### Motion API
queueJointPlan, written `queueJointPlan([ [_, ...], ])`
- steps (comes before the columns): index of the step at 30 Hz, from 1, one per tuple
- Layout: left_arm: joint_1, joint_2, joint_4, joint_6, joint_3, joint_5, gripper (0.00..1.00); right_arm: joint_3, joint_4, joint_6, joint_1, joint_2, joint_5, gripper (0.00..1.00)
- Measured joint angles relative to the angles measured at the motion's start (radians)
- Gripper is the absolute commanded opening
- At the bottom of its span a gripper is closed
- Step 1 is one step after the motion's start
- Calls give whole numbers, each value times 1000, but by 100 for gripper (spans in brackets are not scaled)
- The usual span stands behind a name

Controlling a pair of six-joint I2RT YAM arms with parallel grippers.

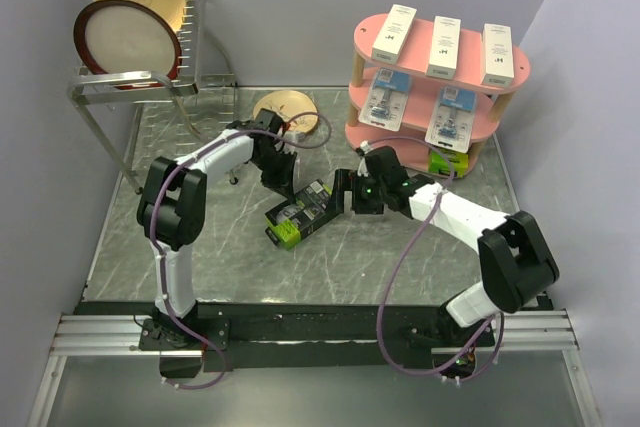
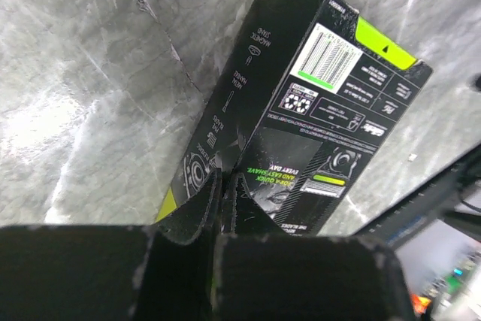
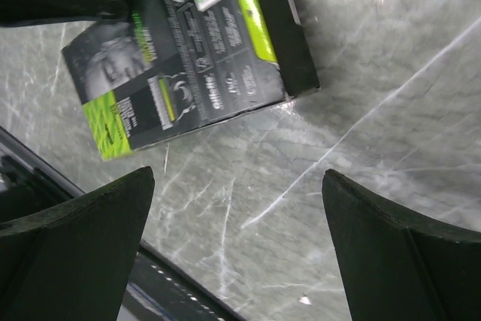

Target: Place and organize the shaving razors onto the shelf

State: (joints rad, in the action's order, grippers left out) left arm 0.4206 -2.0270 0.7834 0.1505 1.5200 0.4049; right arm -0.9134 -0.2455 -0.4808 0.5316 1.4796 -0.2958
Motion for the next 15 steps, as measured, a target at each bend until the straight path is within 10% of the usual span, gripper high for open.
queueJointPlan([
  [15,-43,-51,22,31,17,148,4,53,320,-394,24,258,-183,97],
])
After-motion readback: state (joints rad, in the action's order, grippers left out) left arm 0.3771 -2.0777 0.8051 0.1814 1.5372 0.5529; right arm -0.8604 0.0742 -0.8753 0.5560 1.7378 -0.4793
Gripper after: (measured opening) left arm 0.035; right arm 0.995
